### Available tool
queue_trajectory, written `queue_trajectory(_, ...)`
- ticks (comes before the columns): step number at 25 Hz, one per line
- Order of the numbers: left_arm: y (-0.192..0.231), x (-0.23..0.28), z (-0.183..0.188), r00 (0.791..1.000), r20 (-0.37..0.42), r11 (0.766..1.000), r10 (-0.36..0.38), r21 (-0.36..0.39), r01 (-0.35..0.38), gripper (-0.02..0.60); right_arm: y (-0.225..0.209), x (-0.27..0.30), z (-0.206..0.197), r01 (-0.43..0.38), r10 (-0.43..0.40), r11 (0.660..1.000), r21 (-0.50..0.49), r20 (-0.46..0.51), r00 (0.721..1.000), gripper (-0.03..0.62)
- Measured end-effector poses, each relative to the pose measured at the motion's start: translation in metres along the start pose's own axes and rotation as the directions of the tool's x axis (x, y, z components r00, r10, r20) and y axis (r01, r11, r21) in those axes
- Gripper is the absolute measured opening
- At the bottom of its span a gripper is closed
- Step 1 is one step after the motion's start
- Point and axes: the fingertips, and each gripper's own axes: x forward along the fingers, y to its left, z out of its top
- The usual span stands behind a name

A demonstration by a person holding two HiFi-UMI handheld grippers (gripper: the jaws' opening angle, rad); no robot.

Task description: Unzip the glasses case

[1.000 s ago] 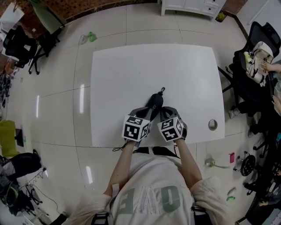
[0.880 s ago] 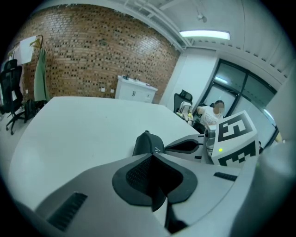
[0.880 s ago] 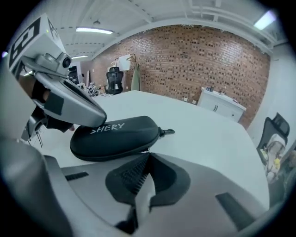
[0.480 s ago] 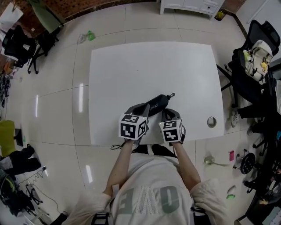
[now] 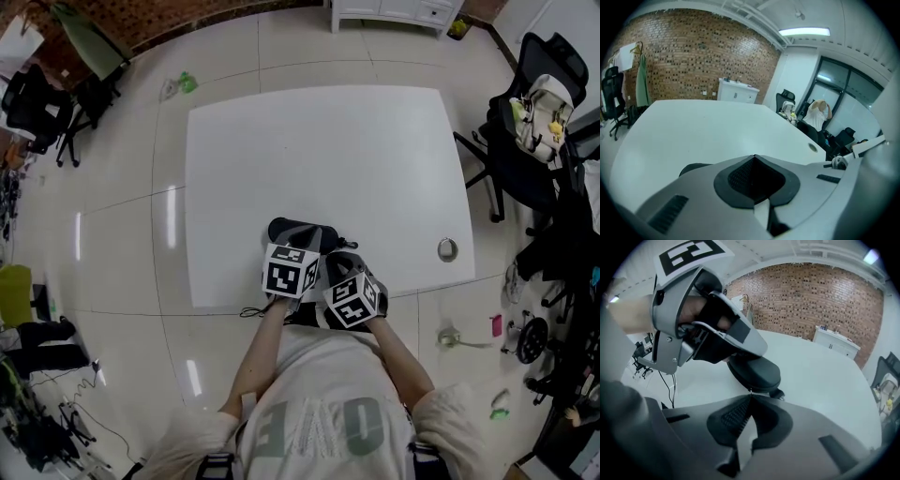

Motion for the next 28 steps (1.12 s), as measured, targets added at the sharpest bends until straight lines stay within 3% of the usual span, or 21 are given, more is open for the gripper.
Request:
queue_trajectory(7, -0.003, 0.002, 0.001, 1.000, 0.015, 1.000, 0.001, -0.004, -0.001, -0.003, -0.036, -0.004, -0.004, 0.052, -0.053, 0.998, -0.029, -0.027, 0.998, 0.000)
queue_trajectory(14, 0.003, -0.001, 0.003, 0.999, 0.034, 0.999, 0.041, -0.010, -0.041, -0.003, -0.028, -0.003, -0.002, -0.008, -0.001, 0.993, -0.117, -0.081, 0.997, 0.000)
queue_trajectory(20, 0.010, -0.006, -0.004, 0.995, -0.013, 0.993, 0.095, 0.071, -0.094, -0.003, 0.007, -0.007, -0.005, -0.109, 0.077, 0.957, -0.269, -0.127, 0.989, 0.000)
queue_trajectory(28, 0.009, 0.003, -0.002, 0.996, -0.058, 0.997, 0.075, 0.026, -0.074, -0.003, -0.015, -0.008, -0.006, -0.177, 0.084, 0.898, -0.402, -0.238, 0.968, 0.000)
